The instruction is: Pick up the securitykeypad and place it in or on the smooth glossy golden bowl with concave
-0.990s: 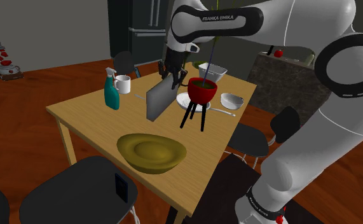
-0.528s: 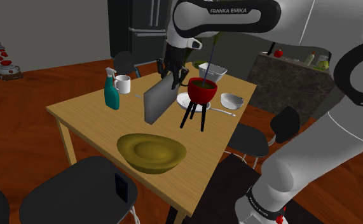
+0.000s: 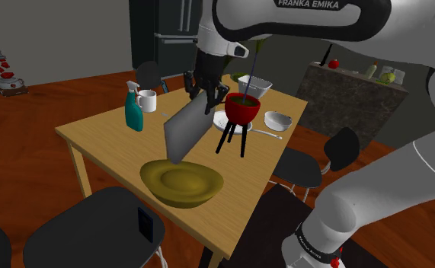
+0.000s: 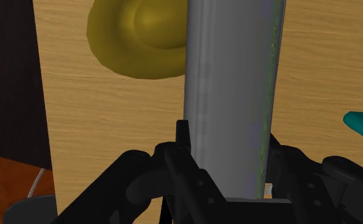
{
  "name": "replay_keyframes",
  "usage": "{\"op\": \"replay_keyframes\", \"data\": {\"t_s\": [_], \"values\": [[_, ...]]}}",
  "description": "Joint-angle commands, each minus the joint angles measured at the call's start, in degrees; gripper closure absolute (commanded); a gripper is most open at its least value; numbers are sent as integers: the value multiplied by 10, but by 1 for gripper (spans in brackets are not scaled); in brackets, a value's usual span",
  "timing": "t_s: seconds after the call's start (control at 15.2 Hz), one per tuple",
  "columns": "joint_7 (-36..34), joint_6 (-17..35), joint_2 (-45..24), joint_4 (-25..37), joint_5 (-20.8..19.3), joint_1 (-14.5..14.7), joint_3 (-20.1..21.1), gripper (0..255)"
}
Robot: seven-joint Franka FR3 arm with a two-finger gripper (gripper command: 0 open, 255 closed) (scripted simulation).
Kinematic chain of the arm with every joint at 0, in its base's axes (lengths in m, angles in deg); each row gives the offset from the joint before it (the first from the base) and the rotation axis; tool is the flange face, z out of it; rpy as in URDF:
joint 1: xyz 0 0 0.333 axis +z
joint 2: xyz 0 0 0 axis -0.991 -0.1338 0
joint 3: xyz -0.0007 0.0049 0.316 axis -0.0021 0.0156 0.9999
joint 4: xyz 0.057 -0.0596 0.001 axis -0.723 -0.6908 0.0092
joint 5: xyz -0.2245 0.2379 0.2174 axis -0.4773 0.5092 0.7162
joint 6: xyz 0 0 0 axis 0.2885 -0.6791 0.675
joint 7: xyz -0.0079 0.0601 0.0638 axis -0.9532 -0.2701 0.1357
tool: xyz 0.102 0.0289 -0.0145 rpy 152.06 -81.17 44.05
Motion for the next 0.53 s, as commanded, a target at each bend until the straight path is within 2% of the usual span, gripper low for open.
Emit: {"op": "replay_keyframes", "data": {"t_s": [0.0, 0.07, 0.46], "values": [[-17, -12, 22, -5, 12, 11, 9, 255], [-26, -18, 31, -7, 17, 16, 13, 255], [-24, 27, 35, -56, 22, 19, 18, 255]]}}
